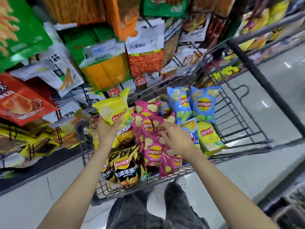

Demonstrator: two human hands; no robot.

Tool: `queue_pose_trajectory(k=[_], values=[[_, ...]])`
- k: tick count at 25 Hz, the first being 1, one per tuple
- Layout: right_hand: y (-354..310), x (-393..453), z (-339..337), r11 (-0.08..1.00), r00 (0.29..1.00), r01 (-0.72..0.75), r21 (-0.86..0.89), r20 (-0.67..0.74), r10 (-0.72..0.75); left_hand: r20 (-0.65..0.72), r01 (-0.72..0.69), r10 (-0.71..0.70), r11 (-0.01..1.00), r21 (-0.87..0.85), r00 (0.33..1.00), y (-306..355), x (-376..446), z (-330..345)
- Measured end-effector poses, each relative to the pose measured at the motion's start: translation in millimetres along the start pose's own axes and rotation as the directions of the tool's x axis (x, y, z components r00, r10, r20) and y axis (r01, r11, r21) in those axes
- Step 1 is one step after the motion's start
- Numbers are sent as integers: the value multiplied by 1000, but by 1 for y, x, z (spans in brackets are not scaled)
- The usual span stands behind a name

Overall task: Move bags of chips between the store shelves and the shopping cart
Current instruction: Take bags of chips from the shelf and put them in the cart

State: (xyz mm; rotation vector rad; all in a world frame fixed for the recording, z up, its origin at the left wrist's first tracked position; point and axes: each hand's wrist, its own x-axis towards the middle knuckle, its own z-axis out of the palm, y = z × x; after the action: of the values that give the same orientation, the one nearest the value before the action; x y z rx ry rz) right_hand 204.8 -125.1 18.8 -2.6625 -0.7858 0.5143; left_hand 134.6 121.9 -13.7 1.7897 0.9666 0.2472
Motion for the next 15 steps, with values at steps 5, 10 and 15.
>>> queue_pose_trajectory(k=[5,10,15], values=[[93,-36,-33,998,997,-55,36,-52,57,119,-85,93,994,-72,988,49,-55,71],[188,-65,-46,990,989,-131,57,-65,135,237,-124,147,986,-109,960,78,-113,149],[251,-72,-45,974,974,-225,35,47,224,235,-139,155,987,-83,960,103,-154,203]])
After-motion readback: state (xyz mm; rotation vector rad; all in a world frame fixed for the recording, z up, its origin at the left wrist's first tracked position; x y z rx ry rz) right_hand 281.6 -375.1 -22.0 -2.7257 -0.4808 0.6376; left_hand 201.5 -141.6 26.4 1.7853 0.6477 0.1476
